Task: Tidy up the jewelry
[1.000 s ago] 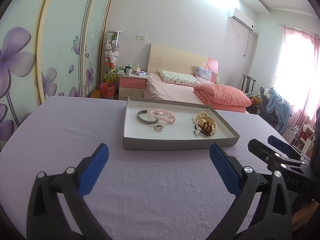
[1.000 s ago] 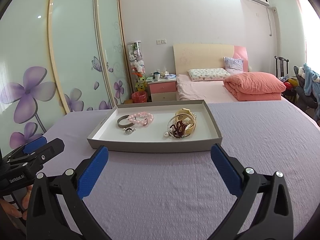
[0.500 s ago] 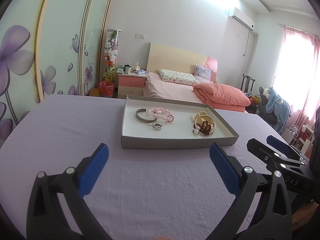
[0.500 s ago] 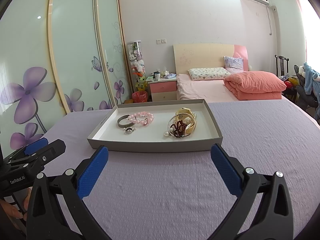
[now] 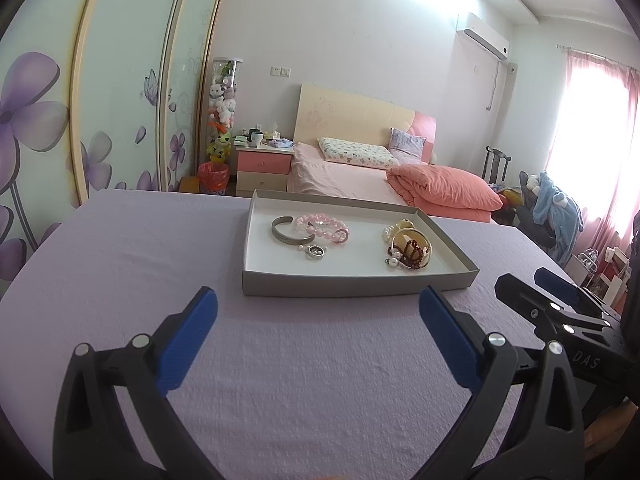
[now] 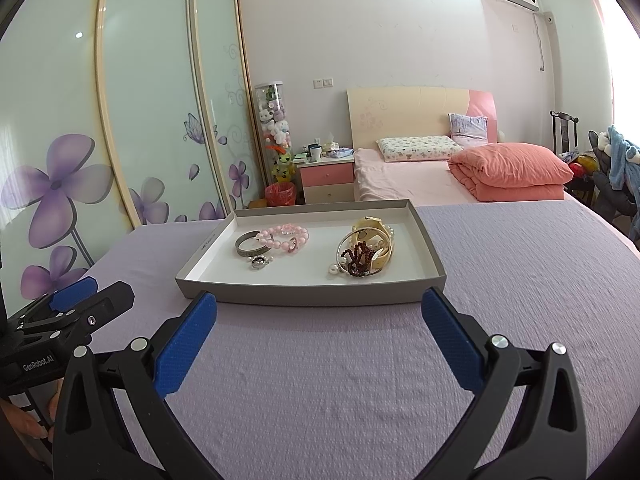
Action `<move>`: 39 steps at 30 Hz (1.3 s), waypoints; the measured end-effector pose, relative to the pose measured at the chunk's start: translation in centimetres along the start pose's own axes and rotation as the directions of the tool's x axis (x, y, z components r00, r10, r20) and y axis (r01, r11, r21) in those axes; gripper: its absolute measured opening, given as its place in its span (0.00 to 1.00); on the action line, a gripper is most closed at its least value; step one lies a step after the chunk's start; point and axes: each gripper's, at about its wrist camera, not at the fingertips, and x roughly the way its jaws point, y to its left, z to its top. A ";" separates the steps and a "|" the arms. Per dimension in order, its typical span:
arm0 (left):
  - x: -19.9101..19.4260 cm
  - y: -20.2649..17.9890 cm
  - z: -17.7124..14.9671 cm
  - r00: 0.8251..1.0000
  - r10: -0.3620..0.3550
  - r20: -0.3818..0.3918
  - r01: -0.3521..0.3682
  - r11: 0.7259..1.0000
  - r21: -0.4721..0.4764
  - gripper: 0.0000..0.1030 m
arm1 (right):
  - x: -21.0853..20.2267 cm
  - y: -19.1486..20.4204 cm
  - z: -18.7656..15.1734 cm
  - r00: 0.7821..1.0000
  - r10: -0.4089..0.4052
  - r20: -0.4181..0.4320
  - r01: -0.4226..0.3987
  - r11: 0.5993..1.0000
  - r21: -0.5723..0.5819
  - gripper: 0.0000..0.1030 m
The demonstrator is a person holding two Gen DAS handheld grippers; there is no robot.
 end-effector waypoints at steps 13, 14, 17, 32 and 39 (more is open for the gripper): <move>0.1 0.0 -0.2 1.000 0.002 -0.002 -0.002 1.000 0.002 0.98 | 0.0 0.2 0.0 1.000 0.002 -0.002 -0.002 1.000 0.001 0.99; 0.1 0.0 -0.2 1.000 0.002 -0.003 -0.002 1.000 0.002 0.98 | 0.0 0.1 0.0 1.000 0.002 -0.001 -0.002 1.000 0.001 0.99; 0.2 0.0 -0.4 1.000 0.006 -0.006 -0.006 1.000 0.002 0.98 | 0.1 0.1 0.1 1.000 0.003 -0.001 -0.003 1.000 -0.001 0.99; 0.3 -0.2 -0.3 1.000 0.011 -0.013 -0.011 1.000 0.009 0.98 | 0.1 0.1 0.1 1.000 0.002 -0.002 -0.002 1.000 0.002 0.99; 0.3 -0.1 -0.3 1.000 0.011 -0.013 -0.010 1.000 0.013 0.98 | 0.1 0.1 0.1 1.000 0.001 -0.003 -0.001 1.000 0.002 0.99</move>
